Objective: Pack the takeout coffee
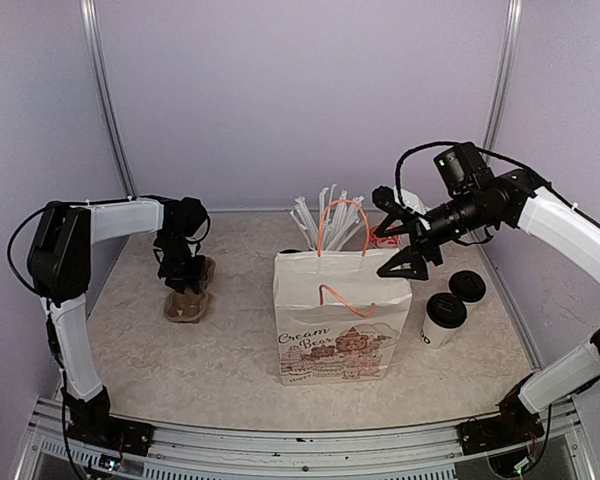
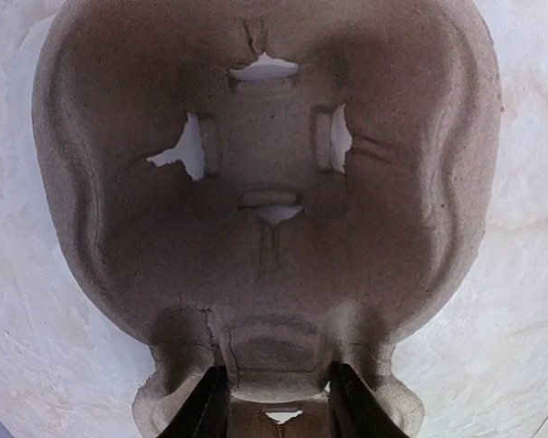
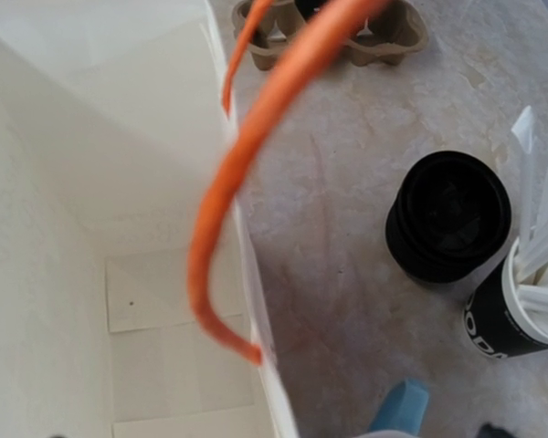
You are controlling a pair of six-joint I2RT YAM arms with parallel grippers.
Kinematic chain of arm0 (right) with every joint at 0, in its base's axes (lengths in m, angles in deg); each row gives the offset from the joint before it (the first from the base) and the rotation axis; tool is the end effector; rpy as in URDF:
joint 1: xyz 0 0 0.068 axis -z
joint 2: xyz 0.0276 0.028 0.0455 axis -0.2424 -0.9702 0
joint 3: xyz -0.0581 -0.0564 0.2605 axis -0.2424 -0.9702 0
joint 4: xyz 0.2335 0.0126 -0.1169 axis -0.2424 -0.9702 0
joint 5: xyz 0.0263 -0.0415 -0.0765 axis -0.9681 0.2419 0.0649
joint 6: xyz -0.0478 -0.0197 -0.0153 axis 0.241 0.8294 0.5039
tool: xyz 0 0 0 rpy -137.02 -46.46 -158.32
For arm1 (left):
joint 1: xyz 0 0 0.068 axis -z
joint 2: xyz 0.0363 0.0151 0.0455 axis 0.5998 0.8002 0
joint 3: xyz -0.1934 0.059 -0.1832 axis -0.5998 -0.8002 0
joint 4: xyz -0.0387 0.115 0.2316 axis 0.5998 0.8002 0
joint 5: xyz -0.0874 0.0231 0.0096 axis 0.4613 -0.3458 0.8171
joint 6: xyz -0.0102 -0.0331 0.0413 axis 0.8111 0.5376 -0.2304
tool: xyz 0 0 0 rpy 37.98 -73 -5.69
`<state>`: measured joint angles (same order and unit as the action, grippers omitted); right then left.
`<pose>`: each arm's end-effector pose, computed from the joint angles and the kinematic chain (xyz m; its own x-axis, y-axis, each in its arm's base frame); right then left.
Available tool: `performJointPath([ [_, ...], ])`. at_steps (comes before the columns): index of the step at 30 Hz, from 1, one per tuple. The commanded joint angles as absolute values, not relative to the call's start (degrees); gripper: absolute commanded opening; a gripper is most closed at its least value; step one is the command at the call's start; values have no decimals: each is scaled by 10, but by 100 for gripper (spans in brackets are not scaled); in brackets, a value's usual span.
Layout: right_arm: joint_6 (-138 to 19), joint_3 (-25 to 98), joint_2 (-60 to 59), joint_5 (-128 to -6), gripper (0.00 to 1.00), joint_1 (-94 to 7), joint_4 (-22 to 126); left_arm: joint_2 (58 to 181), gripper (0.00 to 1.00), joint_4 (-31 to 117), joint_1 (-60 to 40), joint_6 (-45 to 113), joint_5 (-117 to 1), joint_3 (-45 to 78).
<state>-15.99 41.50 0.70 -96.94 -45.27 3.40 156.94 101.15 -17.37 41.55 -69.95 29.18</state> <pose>0.2338 0.1670 0.3607 -0.0560 -0.5910 -0.8047 -0.9885 0.1460 -0.0384 0.3577 -0.1243 0.1848 -0.9932 0.0012 -0.1168 -0.0015 0.9997 0.0235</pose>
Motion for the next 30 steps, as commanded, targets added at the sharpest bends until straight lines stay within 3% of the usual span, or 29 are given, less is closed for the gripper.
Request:
performJointPath([
  [1, -160, 421, 1, -976, 86, -457, 36, 1582, 37, 1012, -176, 420, -713, 307],
  [16, -160, 425, -4, -976, 86, -457, 35, 1582, 38, 1002, -176, 419, -708, 307],
  [30, -160, 426, -3, -976, 86, -457, 34, 1569, 23, 1021, -175, 423, -714, 310],
])
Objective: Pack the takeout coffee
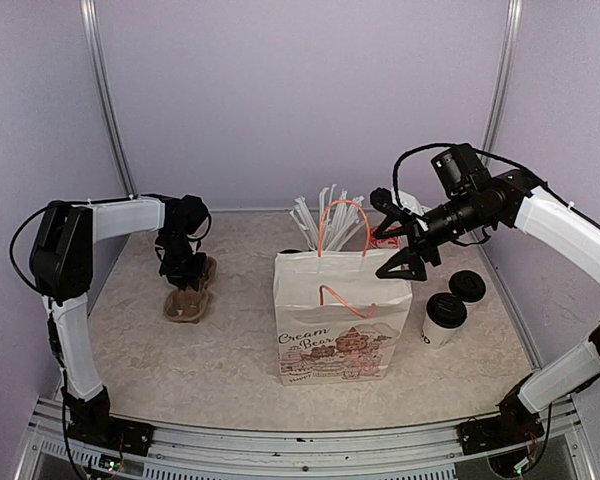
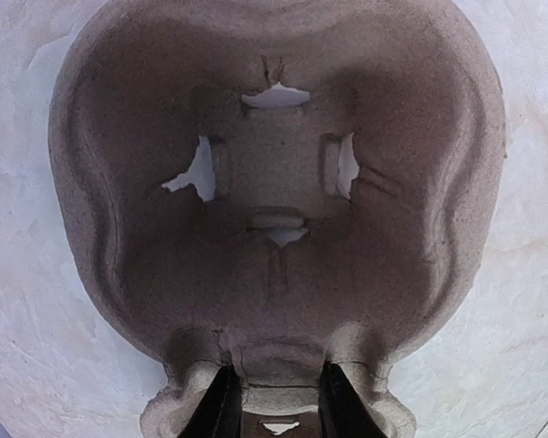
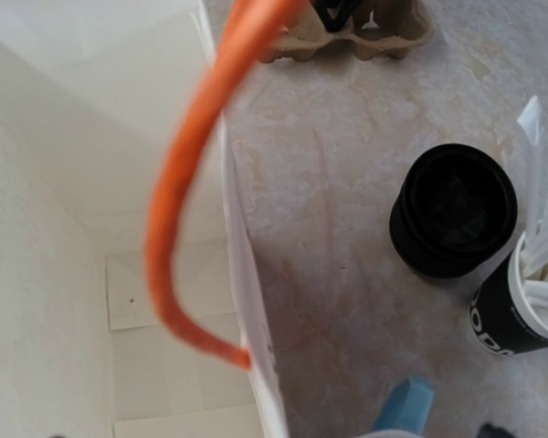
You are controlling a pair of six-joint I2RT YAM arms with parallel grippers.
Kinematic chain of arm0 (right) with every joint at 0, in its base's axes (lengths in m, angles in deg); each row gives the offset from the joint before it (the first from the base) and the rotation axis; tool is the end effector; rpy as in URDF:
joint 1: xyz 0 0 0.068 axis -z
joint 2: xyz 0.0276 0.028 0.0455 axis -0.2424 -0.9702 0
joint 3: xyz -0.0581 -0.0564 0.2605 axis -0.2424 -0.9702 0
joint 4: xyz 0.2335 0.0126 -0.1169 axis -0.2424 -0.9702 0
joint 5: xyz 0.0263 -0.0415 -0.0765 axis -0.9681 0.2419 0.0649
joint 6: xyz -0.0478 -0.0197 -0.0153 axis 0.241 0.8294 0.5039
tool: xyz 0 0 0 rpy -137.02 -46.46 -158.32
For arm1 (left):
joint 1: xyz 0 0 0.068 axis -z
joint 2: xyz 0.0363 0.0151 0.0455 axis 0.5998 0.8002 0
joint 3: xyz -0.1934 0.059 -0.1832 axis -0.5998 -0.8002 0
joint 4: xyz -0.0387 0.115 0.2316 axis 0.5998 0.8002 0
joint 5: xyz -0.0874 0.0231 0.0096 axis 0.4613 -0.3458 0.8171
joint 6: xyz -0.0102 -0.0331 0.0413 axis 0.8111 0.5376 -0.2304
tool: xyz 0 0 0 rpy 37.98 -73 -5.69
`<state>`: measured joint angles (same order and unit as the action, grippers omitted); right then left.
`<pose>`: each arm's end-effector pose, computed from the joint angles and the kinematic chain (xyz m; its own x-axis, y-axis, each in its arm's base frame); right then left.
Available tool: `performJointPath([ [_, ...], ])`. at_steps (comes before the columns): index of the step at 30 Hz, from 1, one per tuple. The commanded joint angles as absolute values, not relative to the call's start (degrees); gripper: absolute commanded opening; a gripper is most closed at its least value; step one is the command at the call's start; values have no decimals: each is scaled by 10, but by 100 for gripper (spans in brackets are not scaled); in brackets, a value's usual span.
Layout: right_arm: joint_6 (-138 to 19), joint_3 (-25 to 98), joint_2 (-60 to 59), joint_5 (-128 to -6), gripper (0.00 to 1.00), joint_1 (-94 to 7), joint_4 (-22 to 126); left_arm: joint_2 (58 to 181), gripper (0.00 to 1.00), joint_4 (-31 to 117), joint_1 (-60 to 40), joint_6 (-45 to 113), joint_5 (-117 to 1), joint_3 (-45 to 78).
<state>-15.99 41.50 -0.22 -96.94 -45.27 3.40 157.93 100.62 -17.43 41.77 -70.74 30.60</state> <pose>0.2371 0.1690 0.3564 -0.0671 -0.5977 -0.7989 -0.9890 0.1457 -0.0260 0.3641 -0.1256 0.1850 -0.9905 -0.0042 -0.1371 -0.0085 0.9995 0.0303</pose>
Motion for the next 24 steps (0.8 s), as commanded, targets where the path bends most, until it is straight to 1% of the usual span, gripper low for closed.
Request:
performJointPath([
  [1, -160, 428, -2, -976, 87, -457, 33, 1558, 23, 1029, -173, 423, -716, 318],
  [8, -155, 442, 15, -963, 87, -457, 14, 1455, 21, 1061, -137, 406, -708, 427],
  [10, -151, 447, 19, -959, 89, -456, 1, 1420, 21, 1035, -111, 390, -714, 457],
  [15, -146, 462, 30, -960, 91, -454, -32, 1358, 21, 968, -38, 362, -685, 518],
  [17, -151, 462, 43, -961, 92, -451, -32, 1330, 18, 913, 3, 345, -690, 517],
  [19, -155, 461, 57, -966, 93, -443, -32, 1294, 18, 836, 49, 317, -674, 482],
  [22, -156, 459, 69, -969, 94, -429, -30, 1226, 21, 710, 81, 297, -572, 411],
  [24, -156, 457, 72, -964, 94, -420, -30, 1201, 21, 660, 88, 303, -510, 386],
])
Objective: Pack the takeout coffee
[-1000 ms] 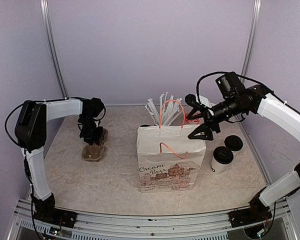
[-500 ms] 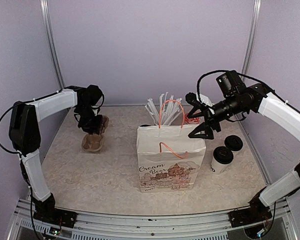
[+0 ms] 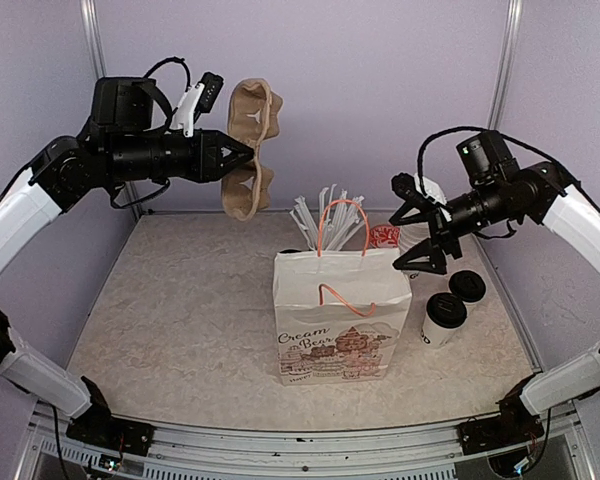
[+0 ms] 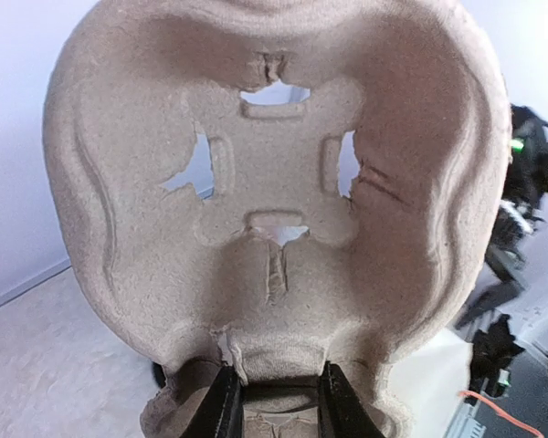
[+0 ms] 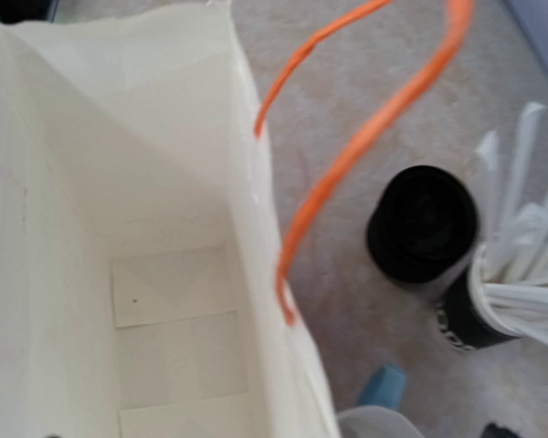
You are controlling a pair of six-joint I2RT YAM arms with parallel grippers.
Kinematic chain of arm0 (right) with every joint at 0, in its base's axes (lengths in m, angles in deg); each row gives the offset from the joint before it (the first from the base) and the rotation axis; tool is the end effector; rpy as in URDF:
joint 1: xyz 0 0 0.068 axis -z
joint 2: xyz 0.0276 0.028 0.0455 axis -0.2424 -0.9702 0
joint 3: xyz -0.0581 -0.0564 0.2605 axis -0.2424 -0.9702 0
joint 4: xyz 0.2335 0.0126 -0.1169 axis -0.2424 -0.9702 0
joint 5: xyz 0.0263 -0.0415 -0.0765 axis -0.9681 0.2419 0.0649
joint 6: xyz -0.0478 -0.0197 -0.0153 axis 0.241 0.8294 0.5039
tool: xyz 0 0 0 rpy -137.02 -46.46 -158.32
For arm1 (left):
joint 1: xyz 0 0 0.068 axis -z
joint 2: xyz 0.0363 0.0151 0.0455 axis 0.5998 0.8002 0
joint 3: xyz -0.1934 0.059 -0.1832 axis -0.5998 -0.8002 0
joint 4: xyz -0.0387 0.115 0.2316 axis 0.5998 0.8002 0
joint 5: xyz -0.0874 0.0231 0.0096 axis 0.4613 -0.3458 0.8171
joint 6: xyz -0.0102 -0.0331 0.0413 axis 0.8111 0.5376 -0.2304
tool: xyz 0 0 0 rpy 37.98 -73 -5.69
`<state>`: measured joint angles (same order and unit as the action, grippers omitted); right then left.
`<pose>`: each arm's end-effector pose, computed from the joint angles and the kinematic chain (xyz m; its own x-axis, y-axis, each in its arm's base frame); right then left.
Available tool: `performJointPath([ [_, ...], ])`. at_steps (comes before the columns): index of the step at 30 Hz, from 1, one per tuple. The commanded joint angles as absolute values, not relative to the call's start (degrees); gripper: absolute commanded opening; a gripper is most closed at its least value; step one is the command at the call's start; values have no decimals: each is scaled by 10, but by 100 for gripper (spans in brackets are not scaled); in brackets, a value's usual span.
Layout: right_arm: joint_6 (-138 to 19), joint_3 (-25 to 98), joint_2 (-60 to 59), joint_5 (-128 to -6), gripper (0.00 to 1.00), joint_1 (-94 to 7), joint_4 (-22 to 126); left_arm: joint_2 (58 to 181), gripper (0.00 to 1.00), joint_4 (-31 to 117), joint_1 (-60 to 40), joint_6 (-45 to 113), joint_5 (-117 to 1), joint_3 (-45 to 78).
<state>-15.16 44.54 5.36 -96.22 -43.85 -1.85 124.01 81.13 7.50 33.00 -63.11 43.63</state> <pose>0.2135 0.1468 0.3911 -0.0277 -0.5807 -0.8136 -0.9812 0.1712 -0.0888 0.2066 -0.2049 0.4793 -0.3398 0.0715 -0.9378 0.6863 0.7006 -0.1953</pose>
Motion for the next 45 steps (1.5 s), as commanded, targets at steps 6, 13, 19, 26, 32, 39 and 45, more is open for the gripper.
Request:
performJointPath([
  [6, -159, 465, 75, -974, 94, -399, -35, 1205, 20, 601, 117, 284, -382, 345],
  [13, -161, 467, 74, -988, 94, -385, -41, 1243, 18, 539, 131, 268, -301, 290],
  [19, -163, 463, 86, -1000, 94, -371, -44, 1290, 18, 551, 145, 239, -282, 303],
  [26, -163, 456, 93, -1007, 94, -364, -45, 1346, 18, 608, 158, 195, -296, 341],
  [32, -163, 448, 99, -1008, 94, -360, -40, 1375, 17, 720, 173, 141, -354, 382],
  [39, -163, 438, 102, -1010, 94, -359, -34, 1389, 18, 806, 190, 109, -420, 395],
  [45, -163, 433, 102, -1014, 94, -359, -32, 1398, 18, 841, 203, 111, -451, 399],
])
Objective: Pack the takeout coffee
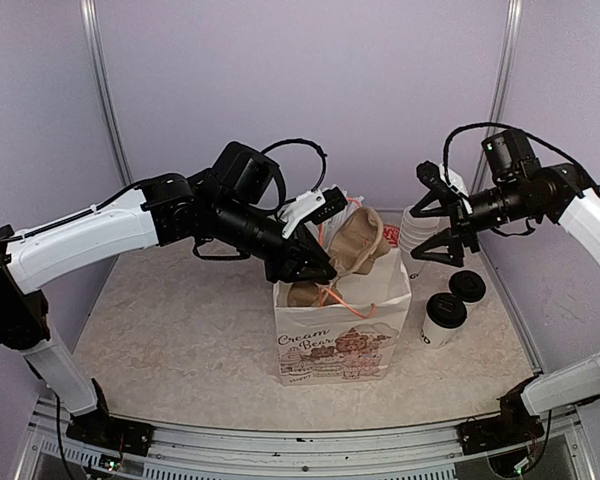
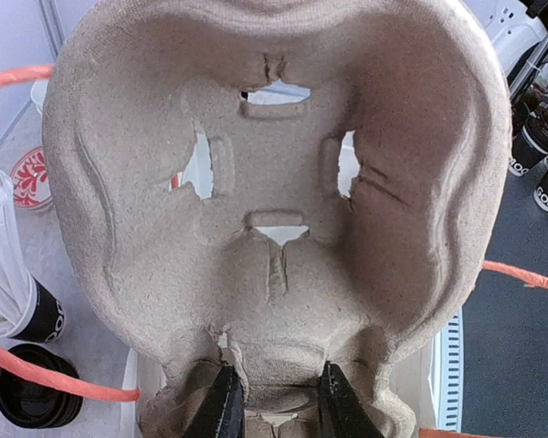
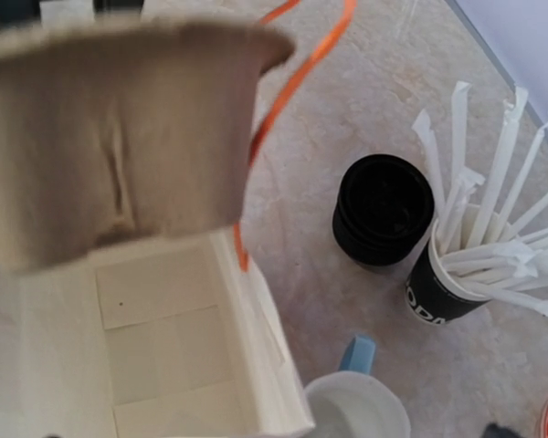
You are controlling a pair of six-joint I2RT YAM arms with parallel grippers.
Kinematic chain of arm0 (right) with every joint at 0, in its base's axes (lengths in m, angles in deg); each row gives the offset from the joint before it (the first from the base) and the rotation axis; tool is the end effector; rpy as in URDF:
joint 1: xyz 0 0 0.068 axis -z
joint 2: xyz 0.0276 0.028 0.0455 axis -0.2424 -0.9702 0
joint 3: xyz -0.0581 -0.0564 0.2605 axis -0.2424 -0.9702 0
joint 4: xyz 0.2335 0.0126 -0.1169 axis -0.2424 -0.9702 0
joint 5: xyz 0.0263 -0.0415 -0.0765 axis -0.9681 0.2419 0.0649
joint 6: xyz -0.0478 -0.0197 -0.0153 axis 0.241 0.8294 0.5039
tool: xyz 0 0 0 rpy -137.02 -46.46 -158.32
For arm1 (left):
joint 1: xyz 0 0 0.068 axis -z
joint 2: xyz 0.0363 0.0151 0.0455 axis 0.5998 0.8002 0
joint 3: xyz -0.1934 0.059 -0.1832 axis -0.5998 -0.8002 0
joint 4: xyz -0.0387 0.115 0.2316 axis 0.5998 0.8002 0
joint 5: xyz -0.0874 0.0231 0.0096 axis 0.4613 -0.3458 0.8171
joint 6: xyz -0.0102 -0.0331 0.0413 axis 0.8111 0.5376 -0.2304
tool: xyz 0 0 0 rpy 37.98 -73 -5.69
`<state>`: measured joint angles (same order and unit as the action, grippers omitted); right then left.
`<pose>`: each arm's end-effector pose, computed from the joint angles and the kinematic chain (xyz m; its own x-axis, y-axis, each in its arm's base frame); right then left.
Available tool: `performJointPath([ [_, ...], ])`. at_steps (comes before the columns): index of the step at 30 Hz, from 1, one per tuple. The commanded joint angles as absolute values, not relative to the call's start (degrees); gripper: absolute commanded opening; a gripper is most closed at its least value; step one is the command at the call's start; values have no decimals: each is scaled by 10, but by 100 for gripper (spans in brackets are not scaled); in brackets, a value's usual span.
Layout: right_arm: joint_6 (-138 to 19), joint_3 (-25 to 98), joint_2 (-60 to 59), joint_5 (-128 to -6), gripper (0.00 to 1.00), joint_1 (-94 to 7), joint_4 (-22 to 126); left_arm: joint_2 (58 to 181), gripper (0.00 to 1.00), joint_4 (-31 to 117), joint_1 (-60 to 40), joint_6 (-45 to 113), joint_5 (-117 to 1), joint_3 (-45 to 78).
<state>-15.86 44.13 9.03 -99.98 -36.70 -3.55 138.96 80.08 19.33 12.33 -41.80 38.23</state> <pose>0.2099 0.1126 0.4024 -0.0799 -0.5294 -0.8446 -0.9634 0.2585 -0.0709 0.1965 -0.3201 0.3690 -0.1601 0.5201 -0.8390 0.9851 0.1382 -0.1023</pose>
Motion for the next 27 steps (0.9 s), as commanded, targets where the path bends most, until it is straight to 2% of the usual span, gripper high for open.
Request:
performJointPath([
  [1, -163, 432, 103, -1015, 94, -359, -32, 1400, 18, 847, 205, 114, -456, 400],
  [16, -150, 388, 137, -1027, 94, -358, -26, 1501, 18, 1060, 249, 142, -558, 541],
  [27, -135, 354, 153, -1047, 94, -359, -21, 1511, 19, 1074, 274, 196, -565, 531],
])
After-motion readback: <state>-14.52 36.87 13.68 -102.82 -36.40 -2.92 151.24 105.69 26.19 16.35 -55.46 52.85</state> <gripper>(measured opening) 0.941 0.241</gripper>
